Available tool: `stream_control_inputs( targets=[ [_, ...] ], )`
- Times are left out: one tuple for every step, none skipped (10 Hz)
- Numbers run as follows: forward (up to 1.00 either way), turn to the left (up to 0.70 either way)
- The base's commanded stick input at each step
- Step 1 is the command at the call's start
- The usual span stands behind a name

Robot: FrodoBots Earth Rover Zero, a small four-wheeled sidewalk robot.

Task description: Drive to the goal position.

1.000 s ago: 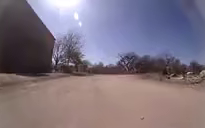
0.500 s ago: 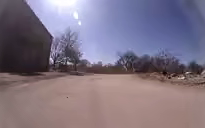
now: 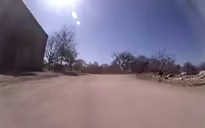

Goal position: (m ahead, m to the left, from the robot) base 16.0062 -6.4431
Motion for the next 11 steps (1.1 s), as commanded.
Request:
stream_control_inputs(
  targets=[
    [1.00, 0.00],
    [1.00, 0.00],
    [1.00, 0.00],
    [1.00, 0.00],
    [1.00, 0.00],
    [1.00, 0.00],
    [1.00, 0.00],
    [1.00, 0.00],
    [1.00, 0.00],
    [1.00, -0.27],
    [1.00, -0.27]
  ],
)
